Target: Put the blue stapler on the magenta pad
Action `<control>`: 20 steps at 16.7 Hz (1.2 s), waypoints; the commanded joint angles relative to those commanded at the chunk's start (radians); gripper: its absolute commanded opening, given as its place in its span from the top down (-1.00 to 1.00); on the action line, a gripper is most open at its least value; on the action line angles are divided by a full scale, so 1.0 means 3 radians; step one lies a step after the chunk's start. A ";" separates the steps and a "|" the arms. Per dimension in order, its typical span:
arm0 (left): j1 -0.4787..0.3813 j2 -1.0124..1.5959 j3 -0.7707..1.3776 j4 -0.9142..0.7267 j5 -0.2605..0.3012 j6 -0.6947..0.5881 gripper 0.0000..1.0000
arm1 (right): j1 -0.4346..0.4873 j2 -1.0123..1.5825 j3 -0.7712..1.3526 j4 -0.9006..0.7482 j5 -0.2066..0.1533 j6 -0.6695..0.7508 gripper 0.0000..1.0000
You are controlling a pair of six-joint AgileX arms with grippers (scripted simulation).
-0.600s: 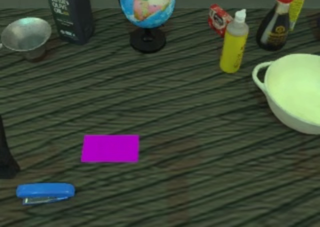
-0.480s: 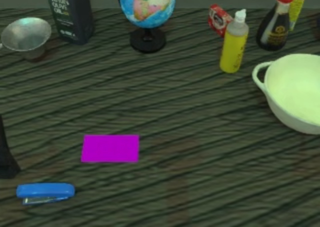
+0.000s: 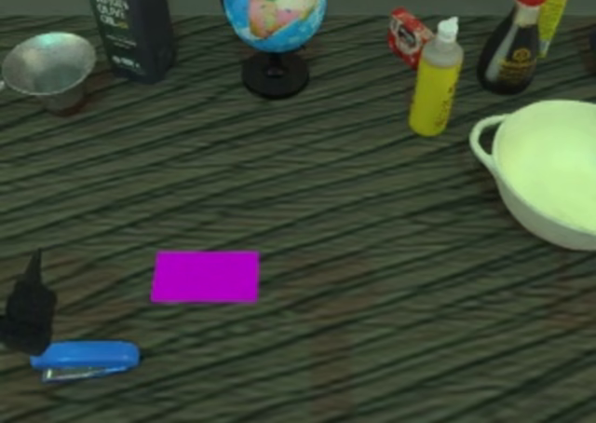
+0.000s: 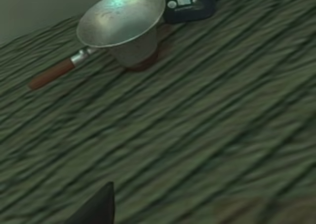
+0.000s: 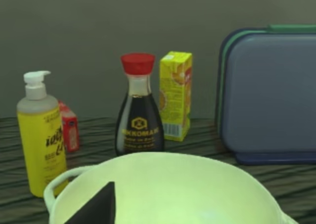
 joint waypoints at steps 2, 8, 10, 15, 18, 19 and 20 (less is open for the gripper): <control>-0.0112 0.0588 0.0354 -0.0417 -0.0012 0.0443 -1.00 | 0.0000 0.0000 0.0000 0.0000 0.0000 0.0000 -1.00; -0.0453 0.2358 0.1389 -0.1660 -0.0042 0.1751 -1.00 | 0.0000 0.0000 0.0000 0.0000 0.0000 0.0000 -1.00; -0.0548 0.2800 0.1686 -0.1995 -0.0046 0.2107 -1.00 | 0.0000 0.0000 0.0000 0.0000 0.0000 0.0000 -1.00; -0.0700 0.3491 0.2194 -0.2513 -0.0043 0.2684 -1.00 | 0.0000 0.0000 0.0000 0.0000 0.0000 0.0000 -1.00; -0.0716 0.3567 0.2251 -0.2563 -0.0041 0.2743 -1.00 | 0.0000 0.0000 0.0000 0.0000 0.0000 0.0000 -1.00; -0.0716 0.3567 0.2251 -0.2563 -0.0041 0.2743 -1.00 | 0.0000 0.0000 0.0000 0.0000 0.0000 0.0000 -1.00; -0.0716 0.3567 0.2251 -0.2563 -0.0041 0.2743 -1.00 | 0.0000 0.0000 0.0000 0.0000 0.0000 0.0000 -1.00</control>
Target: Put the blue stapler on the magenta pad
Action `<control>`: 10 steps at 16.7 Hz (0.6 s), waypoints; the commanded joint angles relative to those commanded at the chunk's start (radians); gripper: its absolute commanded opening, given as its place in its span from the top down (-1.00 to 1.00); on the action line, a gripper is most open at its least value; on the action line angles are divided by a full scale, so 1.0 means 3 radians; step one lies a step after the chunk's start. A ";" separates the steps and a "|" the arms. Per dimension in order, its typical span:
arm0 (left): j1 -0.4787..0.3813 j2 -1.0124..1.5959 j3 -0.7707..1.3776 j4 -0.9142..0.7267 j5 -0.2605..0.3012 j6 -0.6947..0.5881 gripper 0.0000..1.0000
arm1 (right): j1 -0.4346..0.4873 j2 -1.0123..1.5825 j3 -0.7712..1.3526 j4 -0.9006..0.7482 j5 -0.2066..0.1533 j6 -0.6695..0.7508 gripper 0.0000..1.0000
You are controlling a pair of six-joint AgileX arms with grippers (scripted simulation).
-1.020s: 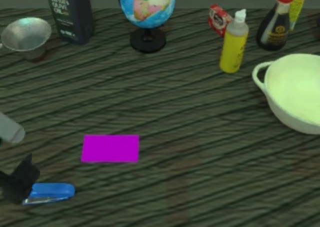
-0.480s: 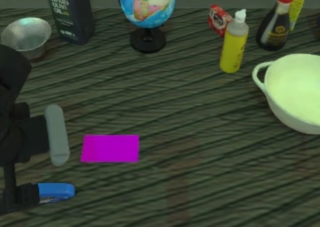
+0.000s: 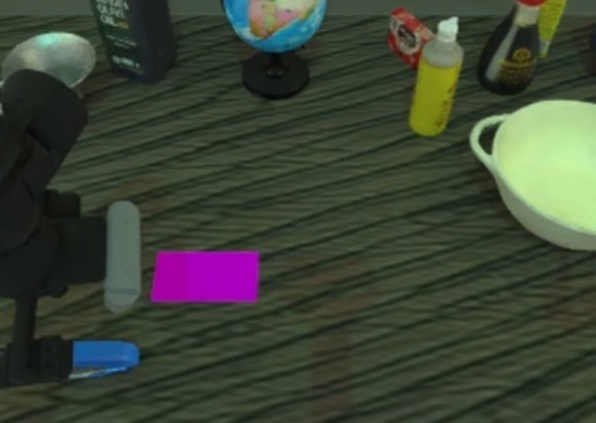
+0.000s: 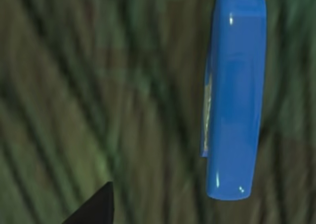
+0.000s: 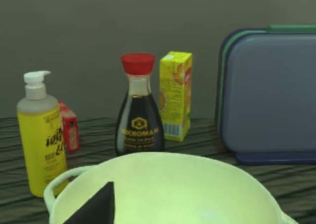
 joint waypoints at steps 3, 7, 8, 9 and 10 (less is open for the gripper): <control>0.0012 0.0017 -0.0043 0.0056 0.0000 0.0002 -1.00 | 0.0000 0.0000 0.0000 0.0000 0.0000 0.0000 -1.00; 0.0015 0.0242 -0.0314 0.0554 0.0000 0.0020 -1.00 | 0.0000 0.0000 0.0000 0.0000 0.0000 0.0000 -1.00; 0.0018 0.0322 -0.0408 0.0739 0.0000 0.0023 -1.00 | 0.0000 0.0000 0.0000 0.0000 0.0000 0.0000 -1.00; 0.0021 0.0404 -0.0505 0.0927 0.0000 0.0028 -1.00 | 0.0000 0.0000 0.0000 0.0000 0.0000 0.0000 -1.00; 0.0024 0.0484 -0.0598 0.1105 0.0000 0.0032 -1.00 | 0.0000 0.0000 0.0000 0.0000 0.0000 0.0000 -1.00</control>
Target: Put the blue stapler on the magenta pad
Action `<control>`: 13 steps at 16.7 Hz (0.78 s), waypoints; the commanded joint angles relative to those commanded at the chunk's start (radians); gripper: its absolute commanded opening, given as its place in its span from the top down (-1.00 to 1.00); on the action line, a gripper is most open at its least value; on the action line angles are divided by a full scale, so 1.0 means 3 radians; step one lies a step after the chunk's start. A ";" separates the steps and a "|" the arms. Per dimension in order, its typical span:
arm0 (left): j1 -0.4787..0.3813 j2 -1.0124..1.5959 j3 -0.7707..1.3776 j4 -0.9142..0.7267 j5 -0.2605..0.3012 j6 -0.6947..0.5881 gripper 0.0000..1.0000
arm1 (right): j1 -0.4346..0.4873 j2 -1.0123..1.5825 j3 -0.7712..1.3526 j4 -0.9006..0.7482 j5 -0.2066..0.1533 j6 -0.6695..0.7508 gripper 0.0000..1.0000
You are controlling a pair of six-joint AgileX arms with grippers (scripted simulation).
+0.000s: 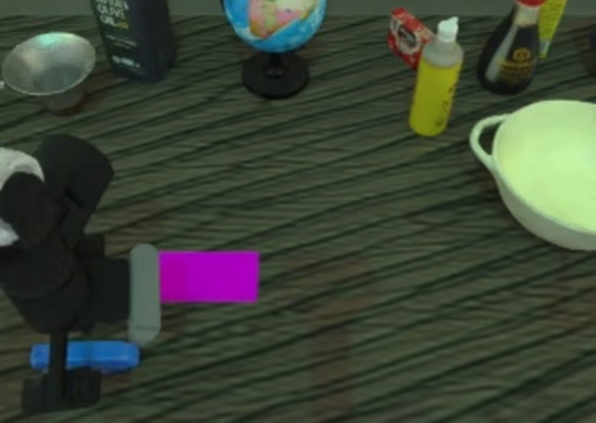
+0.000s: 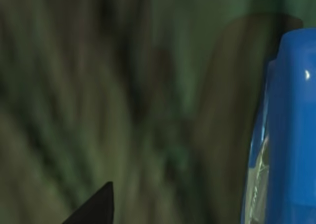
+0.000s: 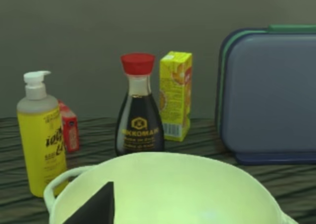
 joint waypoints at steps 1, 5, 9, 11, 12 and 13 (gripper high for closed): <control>0.0003 0.0070 -0.0083 0.0153 0.0000 0.0004 -1.00 | 0.0000 0.0000 0.0000 0.0000 0.0000 0.0000 -1.00; 0.0008 0.0200 -0.0240 0.0417 0.0000 0.0011 -1.00 | 0.0000 0.0000 0.0000 0.0000 0.0000 0.0000 -1.00; 0.0008 0.0200 -0.0240 0.0417 0.0000 0.0011 -0.85 | 0.0000 0.0000 0.0000 0.0000 0.0000 0.0000 -1.00; 0.0008 0.0200 -0.0240 0.0417 0.0000 0.0011 -0.55 | 0.0000 0.0000 0.0000 0.0000 0.0000 0.0000 -1.00; 0.0008 0.0200 -0.0240 0.0417 0.0000 0.0011 -0.40 | 0.0000 0.0000 0.0000 0.0000 0.0000 0.0000 -1.00; 0.0008 0.0200 -0.0240 0.0417 0.0000 0.0011 -0.25 | 0.0000 0.0000 0.0000 0.0000 0.0000 0.0000 -1.00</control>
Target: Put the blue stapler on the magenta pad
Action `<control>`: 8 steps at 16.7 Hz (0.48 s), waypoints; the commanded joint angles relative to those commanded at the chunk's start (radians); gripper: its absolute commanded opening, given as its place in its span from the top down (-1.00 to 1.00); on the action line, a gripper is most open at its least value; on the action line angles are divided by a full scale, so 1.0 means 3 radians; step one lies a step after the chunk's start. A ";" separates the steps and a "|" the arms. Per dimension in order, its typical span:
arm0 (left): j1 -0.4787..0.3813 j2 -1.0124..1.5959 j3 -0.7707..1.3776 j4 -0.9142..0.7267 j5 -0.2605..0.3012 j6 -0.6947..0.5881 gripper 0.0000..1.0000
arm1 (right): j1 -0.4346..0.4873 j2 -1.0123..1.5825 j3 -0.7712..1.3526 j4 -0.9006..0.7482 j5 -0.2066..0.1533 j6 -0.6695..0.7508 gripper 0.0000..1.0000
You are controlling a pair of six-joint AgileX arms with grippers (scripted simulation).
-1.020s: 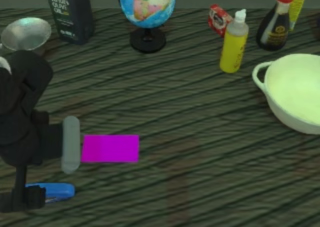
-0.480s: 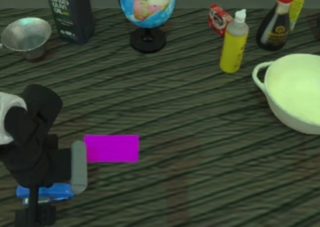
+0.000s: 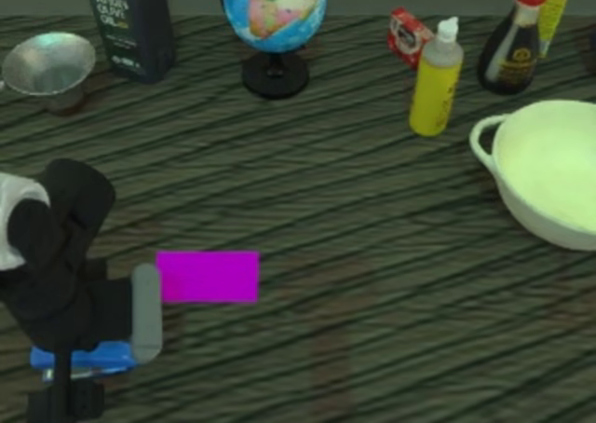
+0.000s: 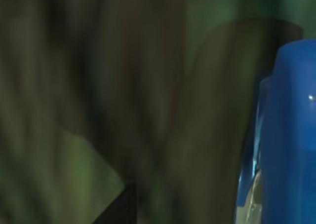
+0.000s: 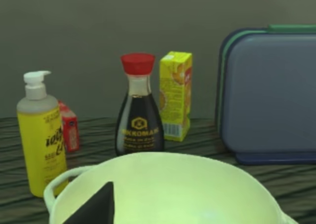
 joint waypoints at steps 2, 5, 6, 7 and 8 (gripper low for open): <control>0.0000 0.0000 0.0000 0.0000 0.0000 0.0000 0.06 | 0.0000 0.0000 0.0000 0.0000 0.0000 0.0000 -1.00; 0.0000 0.0000 0.0000 0.0000 0.0000 0.0000 0.51 | 0.0000 0.0000 0.0000 0.0000 0.0000 0.0000 -1.00; 0.0000 0.0000 0.0000 0.0000 0.0000 0.0000 0.66 | 0.0000 0.0000 0.0000 0.0000 0.0000 0.0000 -1.00; 0.0000 0.0000 0.0000 0.0000 0.0000 0.0000 0.81 | 0.0000 0.0000 0.0000 0.0000 0.0000 0.0000 -1.00; 0.0000 0.0000 0.0000 0.0000 0.0000 0.0000 0.96 | 0.0000 0.0000 0.0000 0.0000 0.0000 0.0000 -1.00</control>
